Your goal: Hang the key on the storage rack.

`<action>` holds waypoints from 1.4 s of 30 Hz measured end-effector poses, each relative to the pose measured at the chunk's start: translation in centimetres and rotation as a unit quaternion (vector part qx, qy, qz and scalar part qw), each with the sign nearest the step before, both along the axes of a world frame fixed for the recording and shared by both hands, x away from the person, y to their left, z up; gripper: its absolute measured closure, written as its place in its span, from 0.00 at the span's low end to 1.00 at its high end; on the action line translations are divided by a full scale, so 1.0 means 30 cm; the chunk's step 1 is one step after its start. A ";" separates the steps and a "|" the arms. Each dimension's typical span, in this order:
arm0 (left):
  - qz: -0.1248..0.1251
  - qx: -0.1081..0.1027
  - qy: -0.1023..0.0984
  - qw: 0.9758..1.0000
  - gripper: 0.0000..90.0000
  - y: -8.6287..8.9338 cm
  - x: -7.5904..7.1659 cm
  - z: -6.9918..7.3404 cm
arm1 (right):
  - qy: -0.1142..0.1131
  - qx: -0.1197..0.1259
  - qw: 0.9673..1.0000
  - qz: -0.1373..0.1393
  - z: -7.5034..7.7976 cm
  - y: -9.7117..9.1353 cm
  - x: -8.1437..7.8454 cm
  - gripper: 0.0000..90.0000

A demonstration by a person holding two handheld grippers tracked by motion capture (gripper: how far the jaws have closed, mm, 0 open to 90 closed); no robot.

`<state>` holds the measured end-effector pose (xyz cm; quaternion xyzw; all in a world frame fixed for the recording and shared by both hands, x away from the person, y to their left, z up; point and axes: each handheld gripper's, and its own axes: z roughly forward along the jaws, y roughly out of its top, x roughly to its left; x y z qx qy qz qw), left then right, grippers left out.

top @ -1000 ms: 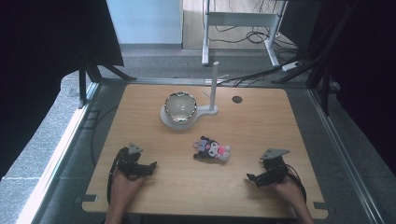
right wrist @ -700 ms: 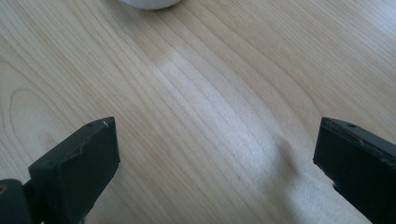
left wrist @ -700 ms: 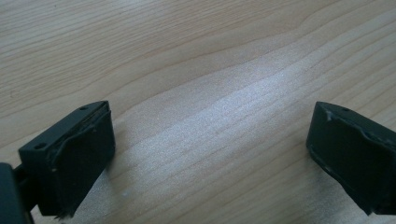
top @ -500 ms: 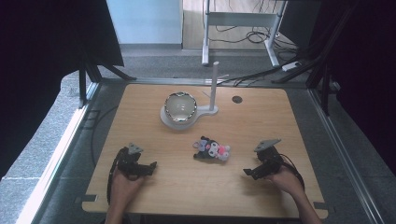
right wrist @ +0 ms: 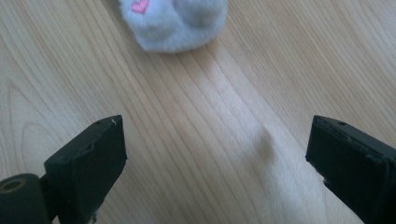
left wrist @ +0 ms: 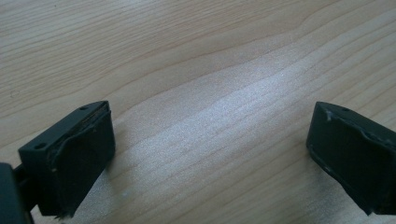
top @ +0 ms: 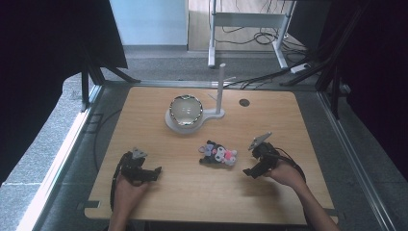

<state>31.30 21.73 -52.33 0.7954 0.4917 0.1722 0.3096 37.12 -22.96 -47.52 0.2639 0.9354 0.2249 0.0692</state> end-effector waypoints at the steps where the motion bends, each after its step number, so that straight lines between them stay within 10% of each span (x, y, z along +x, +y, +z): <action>1: 0.000 0.000 0.000 1.000 0.01 0.000 0.000 0.000 | 0.005 -0.009 1.000 0.009 0.005 0.022 0.011 0.06; 29: 0.000 0.000 0.000 1.000 0.01 0.000 0.000 0.000 | 0.057 -0.098 0.988 0.103 0.010 0.300 0.139 0.15; 42: 0.000 0.000 0.000 1.000 0.01 0.000 0.000 0.000 | 0.074 -0.170 0.973 0.137 -0.020 0.408 0.171 0.45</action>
